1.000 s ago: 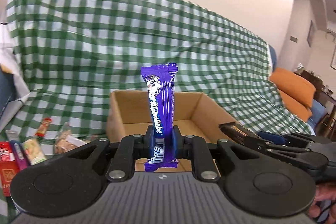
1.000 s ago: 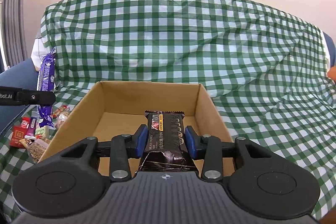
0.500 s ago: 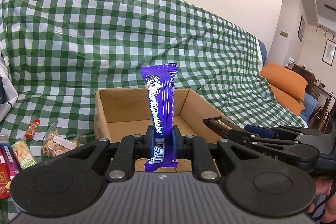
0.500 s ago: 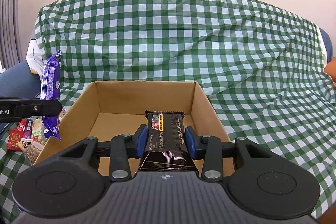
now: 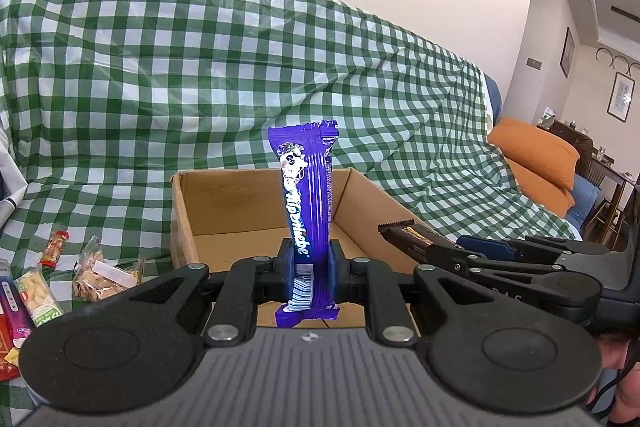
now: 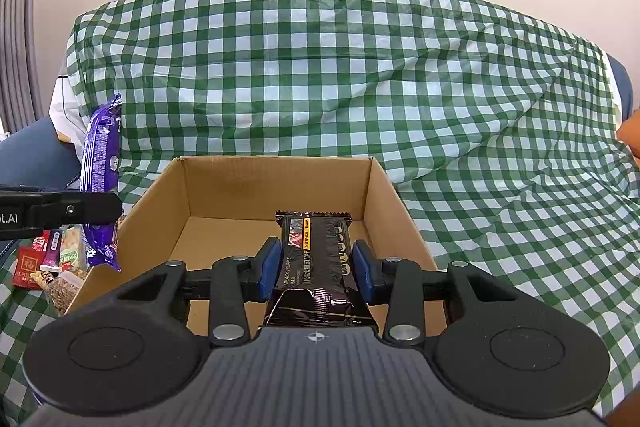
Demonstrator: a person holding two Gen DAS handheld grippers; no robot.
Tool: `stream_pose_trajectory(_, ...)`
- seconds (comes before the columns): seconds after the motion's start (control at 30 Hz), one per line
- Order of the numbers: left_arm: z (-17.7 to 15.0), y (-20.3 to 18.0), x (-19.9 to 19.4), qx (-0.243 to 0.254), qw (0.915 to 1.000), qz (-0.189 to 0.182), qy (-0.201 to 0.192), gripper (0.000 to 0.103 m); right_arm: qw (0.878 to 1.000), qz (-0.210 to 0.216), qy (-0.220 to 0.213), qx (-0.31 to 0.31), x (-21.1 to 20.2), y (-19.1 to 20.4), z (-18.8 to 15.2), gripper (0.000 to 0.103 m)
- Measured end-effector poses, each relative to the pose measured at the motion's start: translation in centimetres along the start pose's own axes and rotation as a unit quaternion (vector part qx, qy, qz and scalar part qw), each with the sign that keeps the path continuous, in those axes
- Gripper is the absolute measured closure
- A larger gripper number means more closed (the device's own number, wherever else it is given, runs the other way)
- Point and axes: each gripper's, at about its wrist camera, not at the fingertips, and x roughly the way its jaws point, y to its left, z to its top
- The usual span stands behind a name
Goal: Organize snacks
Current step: 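Carry the brown bar over the box with the right tool while the left tool carries the purple bar, then open the right tool to drop the brown bar while the left tool releases the purple bar into the box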
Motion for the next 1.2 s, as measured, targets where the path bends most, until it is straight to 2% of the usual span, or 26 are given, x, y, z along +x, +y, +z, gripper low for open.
stream_pose_trajectory(0.73, -0.1, -0.9, 0.7, 0.01, 0.9999, -0.012, 0.003, 0.086, 1.0, -0.003, 0.001, 0.001, -0.1, 0.0, -0.2, 0.062)
stream_pose_trajectory(0.97, -0.2, -1.5, 0.8, 0.015, 0.9993, -0.034, 0.006, 0.085, 1.0, -0.009, 0.003, 0.006, 0.0, -0.1, -0.4, 0.062)
stream_pose_trajectory(1.0, -0.2, -1.6, 0.8, 0.016, 0.9992, -0.037, 0.006, 0.084, 1.0, -0.01, 0.004, 0.007, 0.0, 0.0, -0.4, 0.062)
stream_pose_trajectory(1.07, -0.2, -1.6, 0.7, 0.017, 0.9991, -0.038, 0.004, 0.073, 1.0, -0.016, 0.005, 0.005, 0.0, 0.1, -0.5, 0.062)
stream_pose_trajectory(1.13, -0.2, -1.4, 0.6, 0.015, 0.9992, -0.036, 0.0, 0.067, 1.0, -0.022, 0.006, 0.002, 0.1, 0.3, -0.5, 0.06)
stream_pose_trajectory(1.2, -0.1, -1.2, 0.5, 0.011, 0.9994, -0.033, -0.002, 0.065, 1.0, -0.023, 0.007, 0.002, 0.2, 0.4, -0.5, 0.059)
